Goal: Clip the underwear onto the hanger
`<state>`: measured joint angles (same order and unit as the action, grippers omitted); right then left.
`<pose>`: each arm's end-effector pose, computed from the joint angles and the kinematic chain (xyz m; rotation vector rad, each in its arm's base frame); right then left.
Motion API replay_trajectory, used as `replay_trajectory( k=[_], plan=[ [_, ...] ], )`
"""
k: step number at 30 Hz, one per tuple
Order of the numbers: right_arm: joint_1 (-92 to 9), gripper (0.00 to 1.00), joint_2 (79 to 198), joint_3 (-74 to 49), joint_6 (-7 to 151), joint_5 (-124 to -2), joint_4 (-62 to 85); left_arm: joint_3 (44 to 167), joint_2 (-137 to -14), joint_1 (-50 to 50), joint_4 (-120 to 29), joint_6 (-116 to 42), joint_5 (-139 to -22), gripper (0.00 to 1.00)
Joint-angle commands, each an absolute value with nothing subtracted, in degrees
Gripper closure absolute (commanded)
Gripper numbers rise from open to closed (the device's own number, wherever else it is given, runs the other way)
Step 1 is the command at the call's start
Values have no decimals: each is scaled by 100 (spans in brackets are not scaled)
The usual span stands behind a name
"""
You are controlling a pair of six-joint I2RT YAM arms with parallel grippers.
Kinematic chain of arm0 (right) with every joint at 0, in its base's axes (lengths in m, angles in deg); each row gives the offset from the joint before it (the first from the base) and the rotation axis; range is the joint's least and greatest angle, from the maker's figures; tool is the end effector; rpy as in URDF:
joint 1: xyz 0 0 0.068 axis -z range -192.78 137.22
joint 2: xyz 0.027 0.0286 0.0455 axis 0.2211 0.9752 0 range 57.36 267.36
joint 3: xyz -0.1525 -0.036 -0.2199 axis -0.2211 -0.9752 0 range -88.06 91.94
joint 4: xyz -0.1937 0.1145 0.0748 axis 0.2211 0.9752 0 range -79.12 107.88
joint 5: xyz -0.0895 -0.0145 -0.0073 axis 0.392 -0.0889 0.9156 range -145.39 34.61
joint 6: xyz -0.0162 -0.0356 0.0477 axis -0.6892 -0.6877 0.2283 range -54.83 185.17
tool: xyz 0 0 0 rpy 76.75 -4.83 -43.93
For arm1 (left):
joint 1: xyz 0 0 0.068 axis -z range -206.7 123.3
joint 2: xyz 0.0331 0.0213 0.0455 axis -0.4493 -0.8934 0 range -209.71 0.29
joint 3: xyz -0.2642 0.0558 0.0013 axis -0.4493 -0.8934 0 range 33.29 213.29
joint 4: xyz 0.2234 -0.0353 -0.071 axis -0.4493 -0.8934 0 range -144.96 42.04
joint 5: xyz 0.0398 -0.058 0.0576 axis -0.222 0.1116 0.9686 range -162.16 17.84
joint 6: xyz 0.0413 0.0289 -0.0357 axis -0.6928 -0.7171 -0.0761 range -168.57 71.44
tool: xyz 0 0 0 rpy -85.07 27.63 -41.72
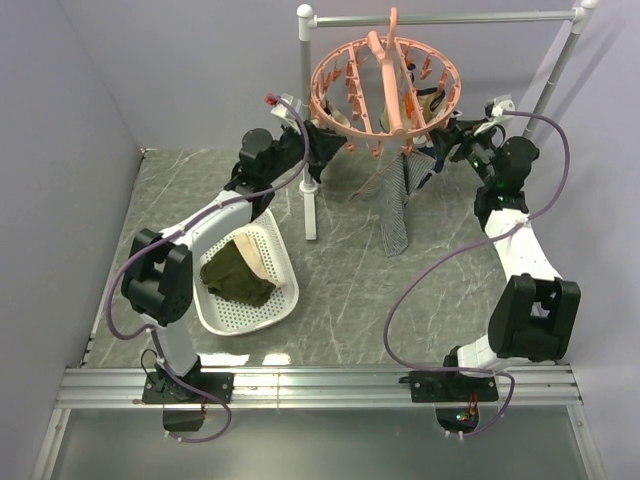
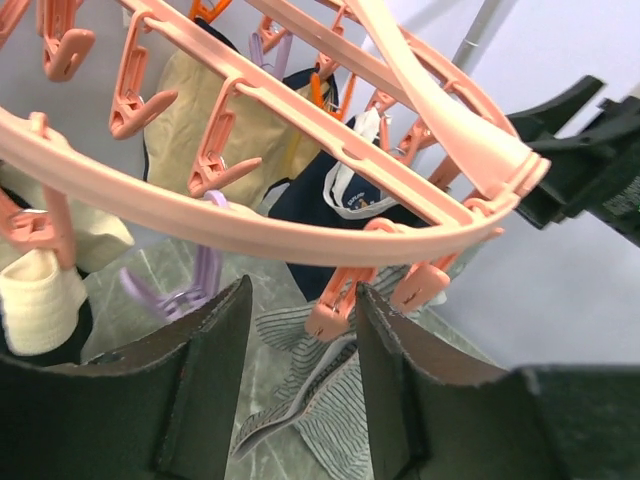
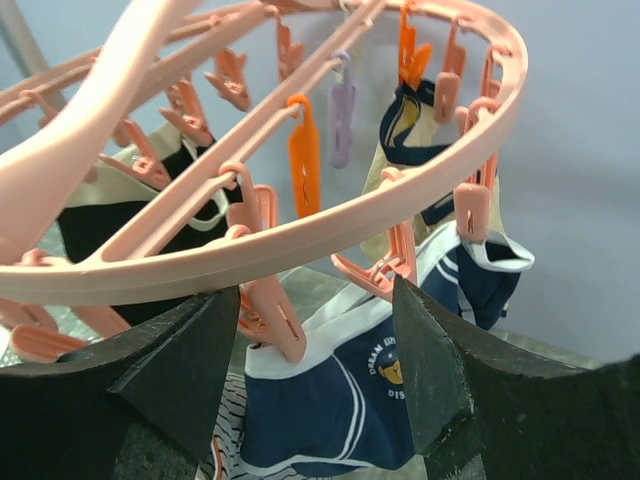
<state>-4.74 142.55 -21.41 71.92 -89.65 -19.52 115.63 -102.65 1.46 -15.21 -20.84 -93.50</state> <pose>0.3351 -0.0209 0.3841 -0.3271 1.3727 0.3884 0.3615 -0.2128 0.3719 0.3365 1.4178 -1.0595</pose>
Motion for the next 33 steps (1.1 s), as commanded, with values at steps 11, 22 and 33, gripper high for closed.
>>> replay_trajectory(
  k=[11, 22, 33],
  plan=[
    [-407, 34, 12706, -2320, 7773, -9669, -2217, 12188, -10510, 310, -1728, -1807, -8930, 96],
    [-644, 51, 12407, -2275, 8451, -10619, -2077, 12381, -10439, 406, -2176, -1754, -8957, 100],
    [-1919, 56, 12635, -2636, 7537, -10215, -1891, 12487, -10219, 635, -2792, -1394, -8974, 100]
  ],
)
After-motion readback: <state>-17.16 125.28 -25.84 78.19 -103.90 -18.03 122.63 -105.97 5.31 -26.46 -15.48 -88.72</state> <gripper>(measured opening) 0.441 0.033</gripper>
